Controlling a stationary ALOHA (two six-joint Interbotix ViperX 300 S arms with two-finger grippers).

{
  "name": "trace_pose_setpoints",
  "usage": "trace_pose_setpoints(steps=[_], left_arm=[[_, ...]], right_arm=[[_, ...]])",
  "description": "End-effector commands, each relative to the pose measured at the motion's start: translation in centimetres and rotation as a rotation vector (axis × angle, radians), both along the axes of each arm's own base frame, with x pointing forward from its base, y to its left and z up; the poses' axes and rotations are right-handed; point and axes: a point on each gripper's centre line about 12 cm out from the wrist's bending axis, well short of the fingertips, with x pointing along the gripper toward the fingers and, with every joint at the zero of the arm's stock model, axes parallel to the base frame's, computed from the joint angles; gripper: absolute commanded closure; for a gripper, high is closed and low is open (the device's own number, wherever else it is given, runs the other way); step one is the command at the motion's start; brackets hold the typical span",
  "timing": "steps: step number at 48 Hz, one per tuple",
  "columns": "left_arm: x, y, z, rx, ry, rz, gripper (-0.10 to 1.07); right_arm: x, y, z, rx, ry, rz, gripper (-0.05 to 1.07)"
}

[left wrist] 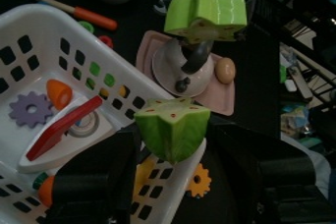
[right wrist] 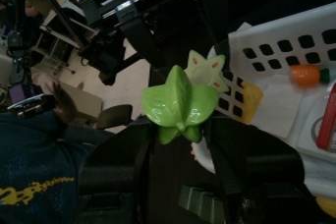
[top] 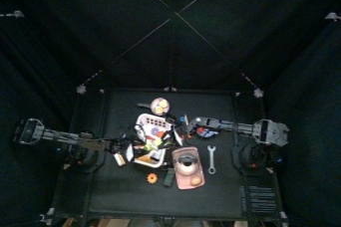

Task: Assemble starfruit

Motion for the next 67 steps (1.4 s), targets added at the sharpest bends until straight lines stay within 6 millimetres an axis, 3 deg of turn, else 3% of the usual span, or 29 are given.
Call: trace_pose_setpoints(steps=[1,33,67], left_arm=[[0.1,-0.1,0.3,-0.005,-0.011,-0.004,0.3],[0.1,-0.6,0.1,-0.024,-0.03,-0.033,0.3],[-0.1,-0.6,-0.3,-0.025,-0.021,-0.033,0.3]], right_arm=[[0.7,-0.7,1.8,-0.014,-0.047,0.01,0.39],[3.3,-0.9,-1.1,-0.008,0.001,0.08,0.39],[4.2,0.4,-1.3,-0.038,0.002,0.128,0.39]])
